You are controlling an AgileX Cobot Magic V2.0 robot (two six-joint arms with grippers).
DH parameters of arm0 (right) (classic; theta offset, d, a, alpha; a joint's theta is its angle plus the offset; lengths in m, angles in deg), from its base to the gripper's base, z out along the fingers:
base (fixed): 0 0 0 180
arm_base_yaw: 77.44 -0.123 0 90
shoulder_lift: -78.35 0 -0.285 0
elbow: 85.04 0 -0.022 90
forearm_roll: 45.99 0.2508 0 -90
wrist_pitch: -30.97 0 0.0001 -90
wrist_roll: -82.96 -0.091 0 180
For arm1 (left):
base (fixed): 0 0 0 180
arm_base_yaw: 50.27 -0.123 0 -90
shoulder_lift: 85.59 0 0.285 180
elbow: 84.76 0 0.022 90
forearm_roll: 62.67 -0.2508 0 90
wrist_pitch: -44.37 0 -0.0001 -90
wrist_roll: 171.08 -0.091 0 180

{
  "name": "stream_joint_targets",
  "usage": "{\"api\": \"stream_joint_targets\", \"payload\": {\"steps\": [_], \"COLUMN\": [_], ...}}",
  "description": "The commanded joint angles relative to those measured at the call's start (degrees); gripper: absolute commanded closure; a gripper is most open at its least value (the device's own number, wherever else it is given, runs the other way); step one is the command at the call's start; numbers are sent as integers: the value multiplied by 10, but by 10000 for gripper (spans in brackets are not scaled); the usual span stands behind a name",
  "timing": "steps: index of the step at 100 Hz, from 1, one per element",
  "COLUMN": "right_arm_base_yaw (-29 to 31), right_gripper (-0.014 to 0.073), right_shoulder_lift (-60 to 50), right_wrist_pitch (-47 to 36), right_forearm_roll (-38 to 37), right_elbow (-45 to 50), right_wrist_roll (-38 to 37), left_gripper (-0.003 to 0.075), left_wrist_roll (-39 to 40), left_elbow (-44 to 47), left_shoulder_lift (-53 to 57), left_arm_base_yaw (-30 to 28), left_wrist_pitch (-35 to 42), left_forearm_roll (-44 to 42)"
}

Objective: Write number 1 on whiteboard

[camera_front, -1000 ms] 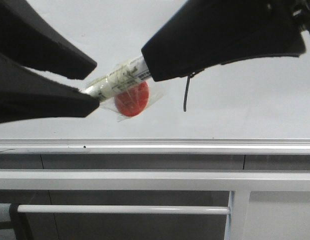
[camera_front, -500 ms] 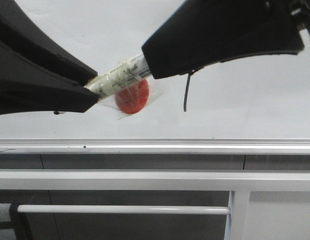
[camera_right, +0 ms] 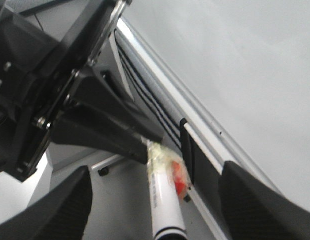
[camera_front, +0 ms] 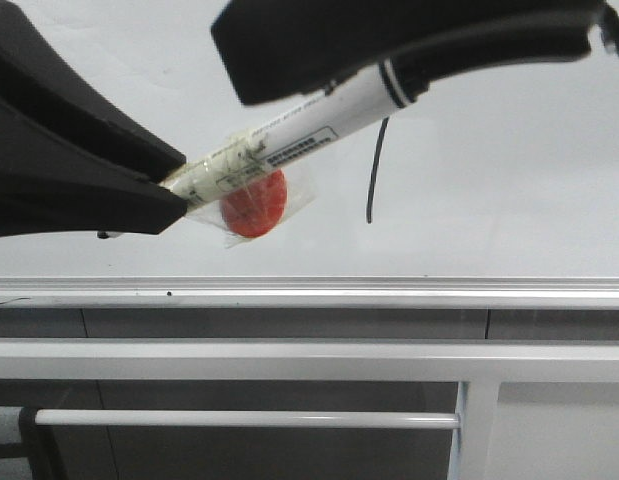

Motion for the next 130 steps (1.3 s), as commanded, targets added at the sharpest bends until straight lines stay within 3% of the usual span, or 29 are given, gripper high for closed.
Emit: {"api": "stream_joint_targets", "payload": {"steps": [1,13,25,40,64,84,100,130], "right_arm_base_yaw": [1,1,1,7,38,52,52,52], "right_gripper": [122,186,312,664,657,657,657,657], "right_shoulder_lift": [-26,-80,-152,-232,-297,-300,-300,-300], "right_wrist_pitch": [-34,-65,-96,-114,-119,-116,-115,-103], "right_forearm_roll": [13,3,-21,-54,-54,-60,-60,-63], "right_elbow": [-21,-21,-18,-2,27,28,28,28], "right_wrist_roll": [3,3,3,3,3,3,3,3], "left_gripper": [741,741,741,741,741,741,741,741], "left_wrist_roll": [31,113,149,152,112,107,96,86], "left_elbow": [-18,-14,9,53,157,193,193,193], "left_shoulder_lift": [4,4,4,4,4,4,-26,-183], "left_arm_base_yaw": [-1,-1,-4,-28,-35,-11,34,174], "left_wrist_pitch": [39,54,115,230,483,568,615,861], "left_forearm_roll": [2,10,22,127,350,416,463,622]}}
